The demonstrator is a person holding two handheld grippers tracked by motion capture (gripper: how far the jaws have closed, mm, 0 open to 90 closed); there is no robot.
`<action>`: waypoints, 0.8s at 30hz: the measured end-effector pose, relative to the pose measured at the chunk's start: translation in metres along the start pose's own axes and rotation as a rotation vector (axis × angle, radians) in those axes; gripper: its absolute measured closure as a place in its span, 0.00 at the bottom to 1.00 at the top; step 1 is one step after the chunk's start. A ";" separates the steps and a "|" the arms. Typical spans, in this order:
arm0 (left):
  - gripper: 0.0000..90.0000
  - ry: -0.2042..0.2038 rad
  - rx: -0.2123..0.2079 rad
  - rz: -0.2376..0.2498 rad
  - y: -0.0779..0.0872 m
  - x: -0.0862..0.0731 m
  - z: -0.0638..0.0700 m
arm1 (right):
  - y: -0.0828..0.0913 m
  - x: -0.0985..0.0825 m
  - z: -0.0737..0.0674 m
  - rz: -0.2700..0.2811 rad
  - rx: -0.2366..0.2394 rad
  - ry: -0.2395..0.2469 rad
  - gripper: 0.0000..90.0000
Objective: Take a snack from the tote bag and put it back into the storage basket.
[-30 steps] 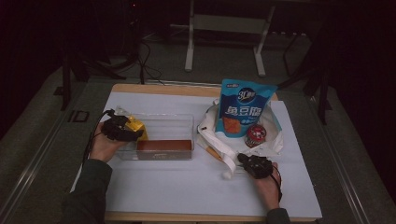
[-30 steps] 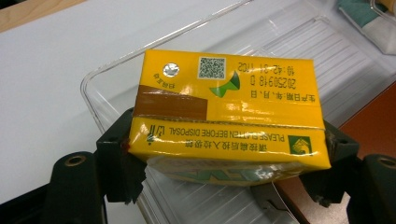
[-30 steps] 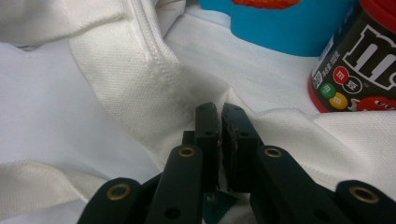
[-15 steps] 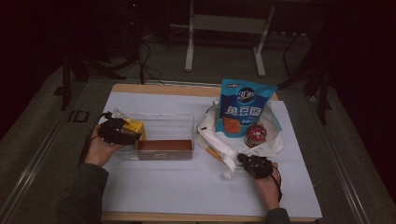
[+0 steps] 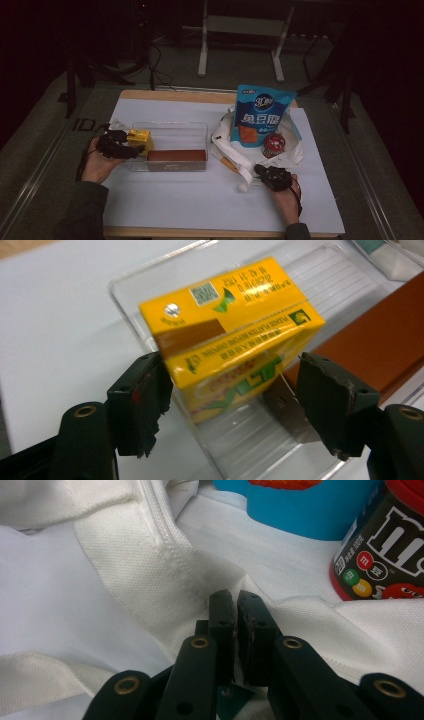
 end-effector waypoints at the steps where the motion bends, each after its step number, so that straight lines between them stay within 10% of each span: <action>1: 0.32 0.007 0.002 0.016 0.002 0.002 0.000 | 0.000 0.000 0.000 0.000 -0.001 0.001 0.95; 24: 0.31 0.009 0.020 0.134 0.022 0.037 0.006 | 0.000 0.000 0.000 0.001 0.001 0.001 0.94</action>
Point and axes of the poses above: each handheld gripper's, and its own axes: y roughly backward along the jaws, x roughly out of its top, z roughly to its right, the point moved 8 cm from there along -y, roughly forward along the jaws, and after that the axes turned 12 degrees about x, right-handed, at the moved point
